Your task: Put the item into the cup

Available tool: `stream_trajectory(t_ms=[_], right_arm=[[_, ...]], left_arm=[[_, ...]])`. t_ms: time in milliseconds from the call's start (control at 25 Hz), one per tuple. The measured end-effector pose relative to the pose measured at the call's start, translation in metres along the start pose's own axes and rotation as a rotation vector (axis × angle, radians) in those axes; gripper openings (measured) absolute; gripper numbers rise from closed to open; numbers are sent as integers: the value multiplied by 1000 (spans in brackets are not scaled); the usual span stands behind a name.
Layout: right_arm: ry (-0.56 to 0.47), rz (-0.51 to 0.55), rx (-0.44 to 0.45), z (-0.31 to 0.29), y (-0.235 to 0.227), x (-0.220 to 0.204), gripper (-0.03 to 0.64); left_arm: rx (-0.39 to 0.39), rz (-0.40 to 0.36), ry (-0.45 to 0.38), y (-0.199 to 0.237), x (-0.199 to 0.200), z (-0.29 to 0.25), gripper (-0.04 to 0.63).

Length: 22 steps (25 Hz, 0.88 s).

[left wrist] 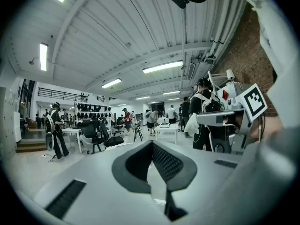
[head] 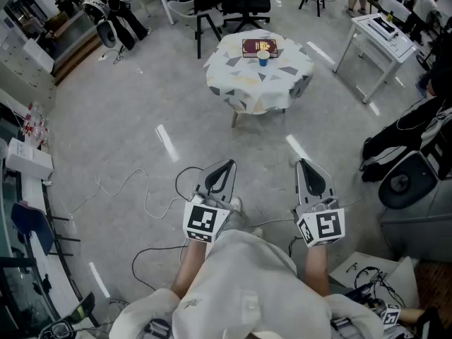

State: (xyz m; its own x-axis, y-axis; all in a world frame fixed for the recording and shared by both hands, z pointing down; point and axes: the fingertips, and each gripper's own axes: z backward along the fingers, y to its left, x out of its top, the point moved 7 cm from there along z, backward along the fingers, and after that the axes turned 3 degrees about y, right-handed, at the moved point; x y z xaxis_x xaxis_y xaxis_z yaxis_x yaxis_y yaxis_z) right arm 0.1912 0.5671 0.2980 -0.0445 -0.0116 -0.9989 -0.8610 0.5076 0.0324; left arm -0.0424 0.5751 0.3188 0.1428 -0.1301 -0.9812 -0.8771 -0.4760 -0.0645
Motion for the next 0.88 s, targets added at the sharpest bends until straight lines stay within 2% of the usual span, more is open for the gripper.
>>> stream_trajectory(t_ms=[360,880], right_arm=[[15,-20,4,-36,-9,-8,5],[67,19,-36,-150,-24,0,5]], left_arm=[[-15,4,-10,22,-2,-35,14],[-58,-1,-20,120,12,-122,14]])
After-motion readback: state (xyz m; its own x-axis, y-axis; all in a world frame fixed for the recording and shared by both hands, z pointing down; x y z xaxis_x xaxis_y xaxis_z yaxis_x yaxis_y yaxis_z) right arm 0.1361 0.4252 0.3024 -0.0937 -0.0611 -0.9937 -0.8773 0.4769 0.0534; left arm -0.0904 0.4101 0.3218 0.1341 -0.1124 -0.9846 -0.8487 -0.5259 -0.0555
